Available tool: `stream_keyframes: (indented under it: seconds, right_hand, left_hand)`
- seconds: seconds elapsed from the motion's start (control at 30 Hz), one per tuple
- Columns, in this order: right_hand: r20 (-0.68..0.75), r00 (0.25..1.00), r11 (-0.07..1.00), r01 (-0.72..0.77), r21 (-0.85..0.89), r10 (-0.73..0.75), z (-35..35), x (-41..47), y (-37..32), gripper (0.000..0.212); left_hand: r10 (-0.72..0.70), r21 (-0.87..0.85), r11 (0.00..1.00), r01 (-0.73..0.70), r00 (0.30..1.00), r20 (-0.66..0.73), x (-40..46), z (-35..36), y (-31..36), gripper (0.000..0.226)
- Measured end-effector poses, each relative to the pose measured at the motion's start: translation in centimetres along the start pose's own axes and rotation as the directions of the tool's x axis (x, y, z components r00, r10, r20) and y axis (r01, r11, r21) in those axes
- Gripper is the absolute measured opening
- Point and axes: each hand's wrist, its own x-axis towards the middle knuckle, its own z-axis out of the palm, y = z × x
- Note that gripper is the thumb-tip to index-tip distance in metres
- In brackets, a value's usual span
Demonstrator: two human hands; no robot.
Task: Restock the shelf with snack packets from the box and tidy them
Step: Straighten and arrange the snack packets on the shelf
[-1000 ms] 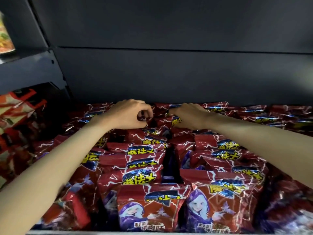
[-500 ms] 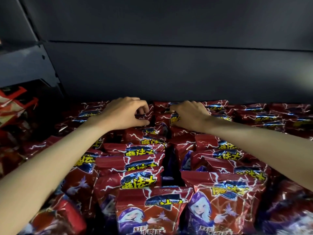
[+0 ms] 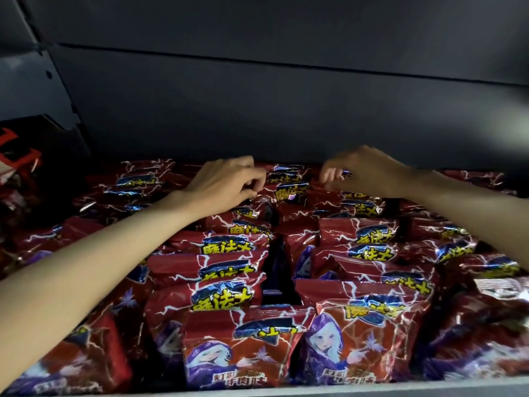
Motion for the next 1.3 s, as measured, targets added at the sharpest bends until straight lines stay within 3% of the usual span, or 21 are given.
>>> stream_keyframes:
  seconds: [0.07,0.2,0.37,0.53,0.67,0.77,0.9,1.13,1.3]
  right_hand:
    - [0.129,0.99,0.995,-0.045,-0.088,0.056,-0.5,-0.1,0.5,0.018]
    - [0.113,0.992,0.961,-0.017,-0.277,0.05,-0.5,-0.3,0.2,0.014]
    - [0.114,0.992,0.964,-0.026,-0.266,0.058,-0.3,-1.0,0.0,0.017]
    - [0.211,0.974,0.988,-0.05,-0.148,0.081,-0.1,-1.4,0.1,0.023]
    - [0.271,0.957,0.978,-0.047,-0.204,0.102,-0.1,-1.1,-0.2,0.034]
    - [0.296,0.949,0.97,-0.038,-0.24,0.111,-0.1,-0.5,-0.6,0.031]
    - [0.242,0.968,0.972,-0.002,-0.233,0.06,0.2,0.3,-1.5,0.018]
    - [0.113,0.993,0.996,0.053,-0.067,-0.045,1.5,3.3,-4.9,0.019]
    - [0.076,0.993,0.991,0.093,-0.101,-0.086,2.7,4.5,-6.3,0.021]
  left_hand:
    - [0.027,0.025,0.999,-0.028,0.999,0.018,0.1,0.1,0.1,0.006]
    - [0.013,0.05,0.999,-0.016,0.998,0.061,-0.1,0.2,-0.1,0.021]
    - [0.013,0.021,1.0,-0.016,0.99,0.137,-0.2,0.0,-0.2,0.035]
    - [0.011,0.011,1.0,-0.013,0.984,0.177,-0.5,-0.6,-0.2,0.044]
    - [-0.006,-0.026,1.0,0.012,0.974,0.228,-0.6,-0.9,-0.3,0.048]
    - [-0.017,-0.03,0.999,0.026,0.967,0.254,-0.6,-1.0,-0.2,0.049]
    - [-0.02,-0.069,0.997,0.038,0.969,0.245,-0.7,-1.0,-0.2,0.05]
    - [-0.038,-0.091,0.994,0.058,0.978,0.205,-0.9,-0.6,-0.1,0.049]
    - [-0.095,-0.141,0.984,0.112,0.988,0.126,-0.9,-0.5,0.0,0.051]
